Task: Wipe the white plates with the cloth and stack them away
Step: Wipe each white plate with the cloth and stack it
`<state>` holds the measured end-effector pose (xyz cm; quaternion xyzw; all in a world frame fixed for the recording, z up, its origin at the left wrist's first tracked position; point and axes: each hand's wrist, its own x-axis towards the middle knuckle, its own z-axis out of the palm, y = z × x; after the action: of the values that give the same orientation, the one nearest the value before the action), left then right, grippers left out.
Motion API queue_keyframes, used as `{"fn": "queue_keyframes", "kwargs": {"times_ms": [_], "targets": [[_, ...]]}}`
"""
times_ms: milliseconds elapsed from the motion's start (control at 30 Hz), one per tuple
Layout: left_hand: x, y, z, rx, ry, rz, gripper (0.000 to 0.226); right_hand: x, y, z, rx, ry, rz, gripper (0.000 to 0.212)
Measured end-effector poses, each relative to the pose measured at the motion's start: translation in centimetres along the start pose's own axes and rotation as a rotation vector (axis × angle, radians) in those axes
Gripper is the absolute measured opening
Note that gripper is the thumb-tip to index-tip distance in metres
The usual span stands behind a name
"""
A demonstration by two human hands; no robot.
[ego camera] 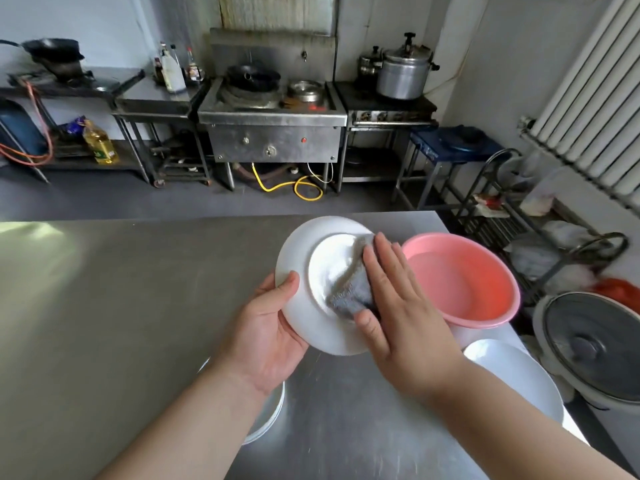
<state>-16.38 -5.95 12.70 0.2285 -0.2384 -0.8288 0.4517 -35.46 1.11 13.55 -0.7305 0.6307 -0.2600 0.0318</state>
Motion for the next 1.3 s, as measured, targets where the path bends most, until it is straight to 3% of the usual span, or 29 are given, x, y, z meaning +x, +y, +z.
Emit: {"fn": "queue_keyframes", "kwargs": {"times_ms": [167,267,400,533,700,767,867,967,1167,1300], "targets": [[-0.3,-0.6,1.2,0.08,-0.015,-0.027,0.041,-1.0,-1.4,-0.1,0.002,-0.014,-0.286,0.072],[-0.7,-2.0,1.7,0.122,-0.106,-0.102,0.037,3.1,-1.3,-2.2,-0.032,0.067,-0.332,0.062],[-1.2,-1.3,2.4,0.141,-0.172,-0.047,0.041,5.3,0.4,-3.5,-0.002,0.172,-0.24,0.043],[-1.3,-1.4,3.1,0.131,-0.124,-0.024,0.041,2.0,1.8,-3.1,0.064,0.248,0.004,0.047],[-1.7,-4.0,5.4,0.192,-0.168,-0.076,0.04,1.9,2.2,-6.0,-0.088,0.124,-0.286,0.052],[-1.6,-4.4,6.4,0.168,-0.197,-0.043,0.04,2.6,2.7,-7.5,-0.111,0.154,-0.339,0.049],[-1.2,-4.3,7.6,0.141,-0.194,0.054,0.045,1.8,4.2,-7.9,0.044,0.305,-0.124,0.048],[-0.8,-5.0,8.6,0.105,-0.136,0.093,0.045,-1.5,4.7,-6.6,0.191,0.321,0.154,0.058],[-1.3,-8.1,10.5,0.106,-0.13,0.066,0.046,-0.7,8.3,-11.1,0.026,0.2,-0.173,0.059],[-0.7,-8.2,12.4,0.048,-0.128,0.145,0.043,-1.6,9.0,-11.5,0.146,0.268,-0.029,0.06]]}}
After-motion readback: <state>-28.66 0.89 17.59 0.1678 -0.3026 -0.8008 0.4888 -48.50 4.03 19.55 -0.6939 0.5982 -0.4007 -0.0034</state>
